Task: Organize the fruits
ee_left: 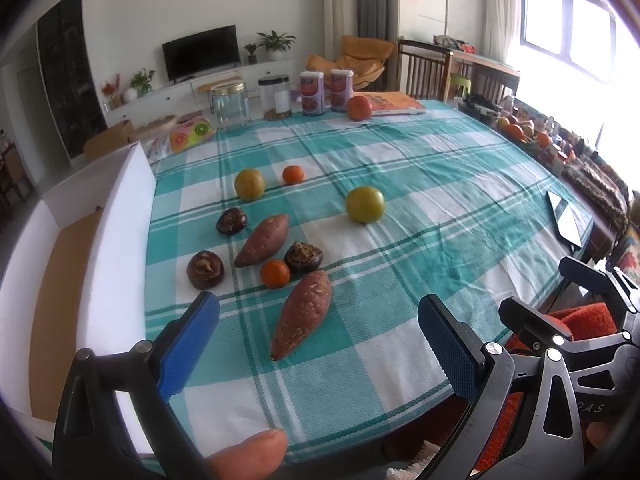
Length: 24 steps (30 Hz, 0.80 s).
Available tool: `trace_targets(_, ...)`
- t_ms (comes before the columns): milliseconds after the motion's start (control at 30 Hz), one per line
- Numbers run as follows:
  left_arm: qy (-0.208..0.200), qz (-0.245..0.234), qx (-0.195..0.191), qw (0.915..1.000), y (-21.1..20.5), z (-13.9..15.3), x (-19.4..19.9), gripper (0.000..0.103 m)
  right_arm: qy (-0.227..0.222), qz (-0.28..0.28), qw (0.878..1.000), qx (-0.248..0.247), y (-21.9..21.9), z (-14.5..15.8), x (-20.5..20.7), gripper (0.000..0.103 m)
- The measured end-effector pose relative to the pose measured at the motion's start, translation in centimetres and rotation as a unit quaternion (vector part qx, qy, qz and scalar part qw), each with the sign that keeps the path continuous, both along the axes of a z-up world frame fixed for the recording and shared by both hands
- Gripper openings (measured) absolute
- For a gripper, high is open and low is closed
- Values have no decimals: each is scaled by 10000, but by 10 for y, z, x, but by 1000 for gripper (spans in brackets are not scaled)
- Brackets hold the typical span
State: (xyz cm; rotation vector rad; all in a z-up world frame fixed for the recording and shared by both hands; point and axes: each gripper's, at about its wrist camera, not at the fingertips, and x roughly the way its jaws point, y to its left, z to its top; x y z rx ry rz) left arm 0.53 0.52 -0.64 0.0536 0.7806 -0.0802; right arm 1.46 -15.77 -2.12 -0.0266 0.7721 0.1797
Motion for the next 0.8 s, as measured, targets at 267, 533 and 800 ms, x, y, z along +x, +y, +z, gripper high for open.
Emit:
trace_targets(267, 43, -57, -63, 10000, -2, -1, -1, 100, 3, 1, 10000, 1, 1, -2, 1, 103)
trace_targets(533, 52, -51, -82, 9999, -3, -1, -1, 100, -76, -38, 10000, 19, -1, -1, 0, 103)
trace_targets(800, 119, -47, -77, 9999, -5, -1, -1, 100, -71, -47, 10000, 38, -3, 0, 0, 103)
